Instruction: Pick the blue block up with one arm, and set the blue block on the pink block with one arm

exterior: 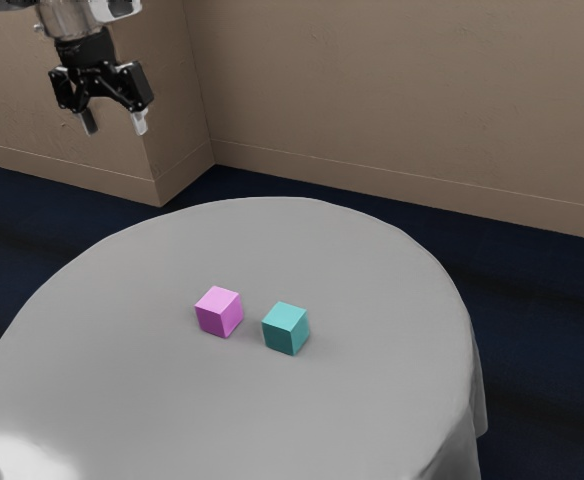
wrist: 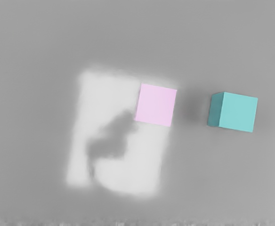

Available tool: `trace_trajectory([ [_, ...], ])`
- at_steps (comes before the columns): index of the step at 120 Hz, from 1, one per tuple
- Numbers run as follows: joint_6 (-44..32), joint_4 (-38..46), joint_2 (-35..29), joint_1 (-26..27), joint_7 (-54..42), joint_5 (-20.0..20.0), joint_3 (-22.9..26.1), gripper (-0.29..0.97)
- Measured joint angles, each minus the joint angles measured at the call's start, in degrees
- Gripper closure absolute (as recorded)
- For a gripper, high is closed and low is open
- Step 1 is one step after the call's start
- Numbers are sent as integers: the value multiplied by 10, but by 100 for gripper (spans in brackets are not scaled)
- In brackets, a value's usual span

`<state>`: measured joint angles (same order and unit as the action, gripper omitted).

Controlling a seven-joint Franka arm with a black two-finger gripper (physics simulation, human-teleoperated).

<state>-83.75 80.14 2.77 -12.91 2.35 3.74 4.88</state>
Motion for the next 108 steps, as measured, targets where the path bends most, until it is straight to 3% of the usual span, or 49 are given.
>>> trace_trajectory([
  [12,-12,24,-12,-10,-5,0,-1,0],
  [24,-38,28,32,-25,-1,-6,23,0],
  [48,-134,33,143,57,26,-27,33,0],
  [76,-285,136,170,66,65,-83,91,0],
  [108,-416,210,196,66,121,-101,133,0],
])
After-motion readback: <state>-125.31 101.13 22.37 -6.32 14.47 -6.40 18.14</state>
